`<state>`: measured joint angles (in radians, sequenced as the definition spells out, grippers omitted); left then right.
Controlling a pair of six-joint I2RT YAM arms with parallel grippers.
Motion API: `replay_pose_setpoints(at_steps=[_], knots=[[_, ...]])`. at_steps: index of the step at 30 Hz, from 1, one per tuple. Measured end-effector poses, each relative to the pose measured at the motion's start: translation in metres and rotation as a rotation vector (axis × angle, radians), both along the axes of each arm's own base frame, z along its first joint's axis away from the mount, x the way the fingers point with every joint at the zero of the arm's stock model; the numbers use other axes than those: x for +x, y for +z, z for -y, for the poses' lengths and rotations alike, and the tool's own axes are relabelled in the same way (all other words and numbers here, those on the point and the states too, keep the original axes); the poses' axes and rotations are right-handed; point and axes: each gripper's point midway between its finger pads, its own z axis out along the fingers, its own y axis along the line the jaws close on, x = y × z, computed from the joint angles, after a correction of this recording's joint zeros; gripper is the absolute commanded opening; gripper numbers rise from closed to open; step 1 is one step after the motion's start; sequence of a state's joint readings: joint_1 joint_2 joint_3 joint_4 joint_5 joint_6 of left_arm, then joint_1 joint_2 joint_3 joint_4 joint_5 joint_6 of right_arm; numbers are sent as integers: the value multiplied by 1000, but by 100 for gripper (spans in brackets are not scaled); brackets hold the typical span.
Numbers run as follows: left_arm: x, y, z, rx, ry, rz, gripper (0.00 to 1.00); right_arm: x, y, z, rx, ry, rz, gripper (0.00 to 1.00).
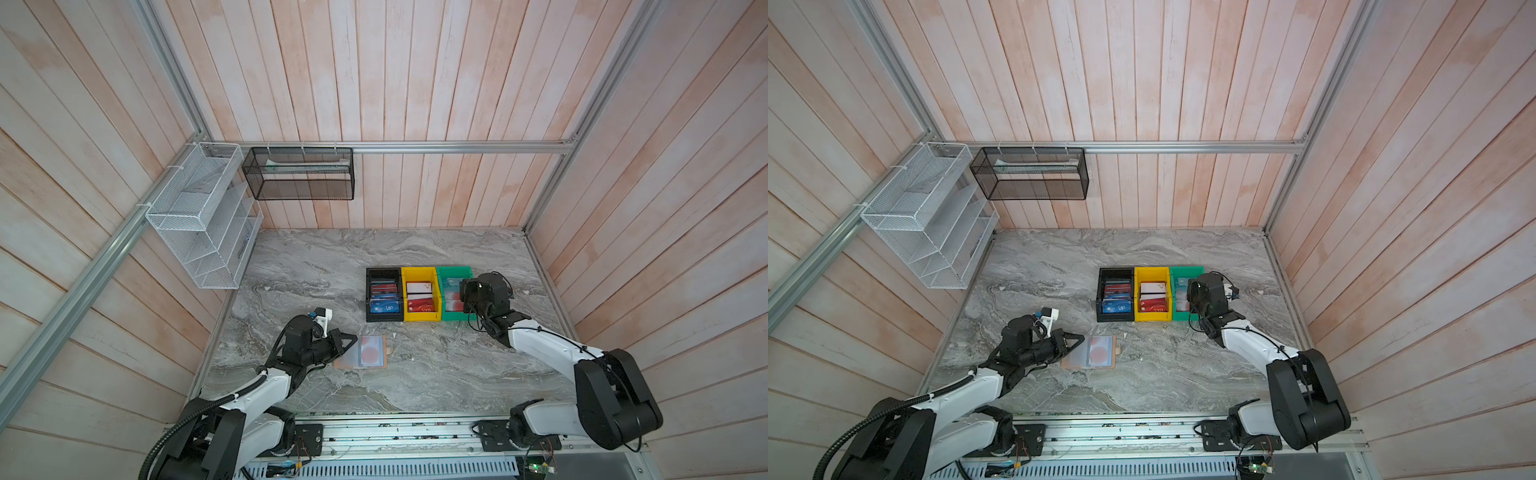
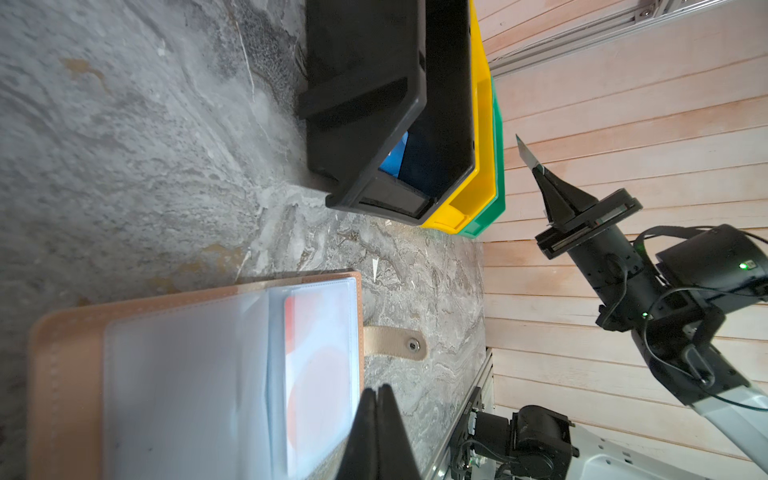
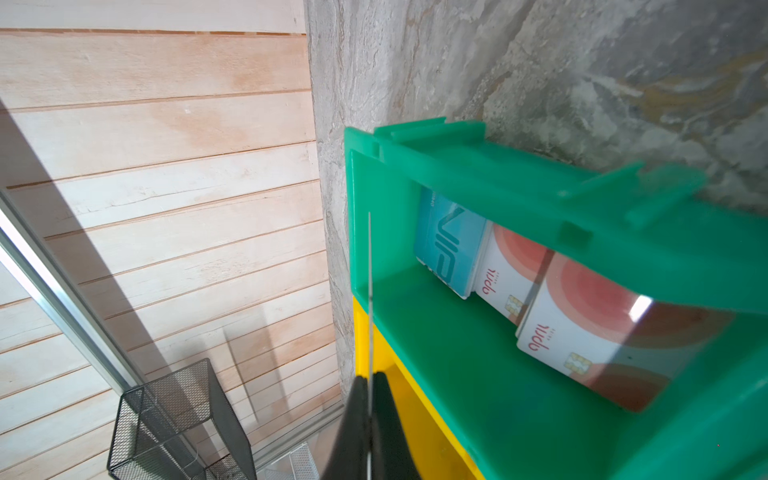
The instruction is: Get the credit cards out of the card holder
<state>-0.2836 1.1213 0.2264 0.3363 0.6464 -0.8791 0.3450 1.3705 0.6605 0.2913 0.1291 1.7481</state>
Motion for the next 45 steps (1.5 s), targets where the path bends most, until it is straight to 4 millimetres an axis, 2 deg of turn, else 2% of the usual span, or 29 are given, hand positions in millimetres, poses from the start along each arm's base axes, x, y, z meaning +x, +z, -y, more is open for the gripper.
replay_pose_setpoints(at_steps=[3, 13, 20, 31, 39, 45], knots=[[0, 0, 0, 0, 0, 1, 4, 3, -3, -1, 4, -3, -8, 0], [1, -2, 0, 1, 3, -4, 4, 7, -32, -1, 12, -13, -79, 0], [4, -2, 0, 1, 4, -1, 4, 19, -29, 2, 20, -24, -66, 0], [8, -8, 0, 5, 9, -18, 4, 28, -38, 2, 31, -11, -77, 0], [11, -9, 0, 6, 8, -19, 4, 37, -34, 0, 22, -4, -56, 0], [13, -7, 0, 3, 12, -11, 2, 43, -44, -2, 23, 3, -71, 0]])
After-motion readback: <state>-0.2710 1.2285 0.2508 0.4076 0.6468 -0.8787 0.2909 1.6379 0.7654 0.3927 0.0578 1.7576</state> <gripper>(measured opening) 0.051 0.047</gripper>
